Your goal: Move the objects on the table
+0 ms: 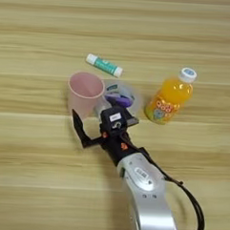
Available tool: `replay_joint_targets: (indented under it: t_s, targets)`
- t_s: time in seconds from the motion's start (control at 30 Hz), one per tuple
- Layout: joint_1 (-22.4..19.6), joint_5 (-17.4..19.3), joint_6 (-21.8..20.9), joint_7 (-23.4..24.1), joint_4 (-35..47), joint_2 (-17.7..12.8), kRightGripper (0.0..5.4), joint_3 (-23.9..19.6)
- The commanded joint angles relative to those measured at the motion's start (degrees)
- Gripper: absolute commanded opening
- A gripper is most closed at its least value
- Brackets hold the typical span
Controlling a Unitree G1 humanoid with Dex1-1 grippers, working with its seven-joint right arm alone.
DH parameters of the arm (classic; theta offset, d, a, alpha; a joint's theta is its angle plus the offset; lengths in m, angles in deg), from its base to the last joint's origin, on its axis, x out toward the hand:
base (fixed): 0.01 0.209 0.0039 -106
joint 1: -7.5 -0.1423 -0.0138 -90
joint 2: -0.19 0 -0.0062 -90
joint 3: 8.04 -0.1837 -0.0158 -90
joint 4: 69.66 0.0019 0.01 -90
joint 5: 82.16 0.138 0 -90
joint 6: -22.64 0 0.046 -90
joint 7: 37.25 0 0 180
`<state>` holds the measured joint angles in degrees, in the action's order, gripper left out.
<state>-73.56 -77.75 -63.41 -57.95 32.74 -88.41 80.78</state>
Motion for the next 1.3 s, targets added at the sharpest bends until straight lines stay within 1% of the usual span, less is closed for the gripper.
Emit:
replay_joint_targets:
  t_s: [0.03,0.3,0.73,1.3]
  targets:
    - [-4.05,-0.32,-2.56,0.37,0.90,-0.30,5.37,0.09]
    - [-7.21,-0.81,-3.52,0.64,-3.05,-0.14,5.37,0.22]
    - [-12.22,-0.23,-4.75,0.09,-10.88,-0.07,5.37,-0.63]
    - [-17.71,-1.08,-7.36,0.49,-18.91,0.29,5.37,-0.32]
